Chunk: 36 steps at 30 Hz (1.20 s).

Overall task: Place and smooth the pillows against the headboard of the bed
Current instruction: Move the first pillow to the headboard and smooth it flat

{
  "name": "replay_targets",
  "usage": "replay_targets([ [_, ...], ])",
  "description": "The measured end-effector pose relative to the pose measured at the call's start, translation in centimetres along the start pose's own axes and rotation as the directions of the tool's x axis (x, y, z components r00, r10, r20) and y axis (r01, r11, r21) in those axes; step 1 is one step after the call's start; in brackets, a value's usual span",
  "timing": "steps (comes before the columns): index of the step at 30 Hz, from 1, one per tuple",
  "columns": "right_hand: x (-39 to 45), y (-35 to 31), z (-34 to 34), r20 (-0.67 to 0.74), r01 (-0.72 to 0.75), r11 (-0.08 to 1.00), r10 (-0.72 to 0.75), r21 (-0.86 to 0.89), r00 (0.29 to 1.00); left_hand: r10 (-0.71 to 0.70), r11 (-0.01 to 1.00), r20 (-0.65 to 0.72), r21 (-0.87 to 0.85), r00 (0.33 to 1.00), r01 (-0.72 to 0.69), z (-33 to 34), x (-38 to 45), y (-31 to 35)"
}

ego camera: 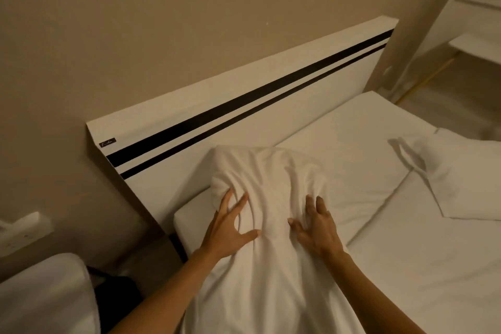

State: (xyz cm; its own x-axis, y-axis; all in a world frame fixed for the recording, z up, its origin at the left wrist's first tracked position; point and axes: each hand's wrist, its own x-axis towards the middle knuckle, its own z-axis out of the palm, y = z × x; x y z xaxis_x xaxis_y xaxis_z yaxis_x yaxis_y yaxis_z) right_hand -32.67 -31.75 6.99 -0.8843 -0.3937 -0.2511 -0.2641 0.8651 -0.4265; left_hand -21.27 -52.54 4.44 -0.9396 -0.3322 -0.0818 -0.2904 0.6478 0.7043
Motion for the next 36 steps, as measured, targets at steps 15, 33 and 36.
replay_targets([
  [15, 15.8, 1.9, 8.3, -0.165, -0.375, 0.920, 0.390, 0.118, 0.906, 0.200, 0.969, 0.359, 0.062, 0.911, -0.237, 5.2, 25.0, -7.7],
  [33, 23.6, 4.8, 23.5, -0.084, -0.570, 0.753, 0.625, 0.328, 0.776, 0.263, 0.778, 0.514, 0.388, 0.817, -0.494, 11.9, 38.3, -19.8],
  [36, 24.0, 4.9, 23.5, -0.083, -0.541, 0.756, 0.606, 0.368, 0.791, 0.255, 0.809, 0.494, 0.362, 0.831, -0.464, 11.6, 37.8, -19.8],
])
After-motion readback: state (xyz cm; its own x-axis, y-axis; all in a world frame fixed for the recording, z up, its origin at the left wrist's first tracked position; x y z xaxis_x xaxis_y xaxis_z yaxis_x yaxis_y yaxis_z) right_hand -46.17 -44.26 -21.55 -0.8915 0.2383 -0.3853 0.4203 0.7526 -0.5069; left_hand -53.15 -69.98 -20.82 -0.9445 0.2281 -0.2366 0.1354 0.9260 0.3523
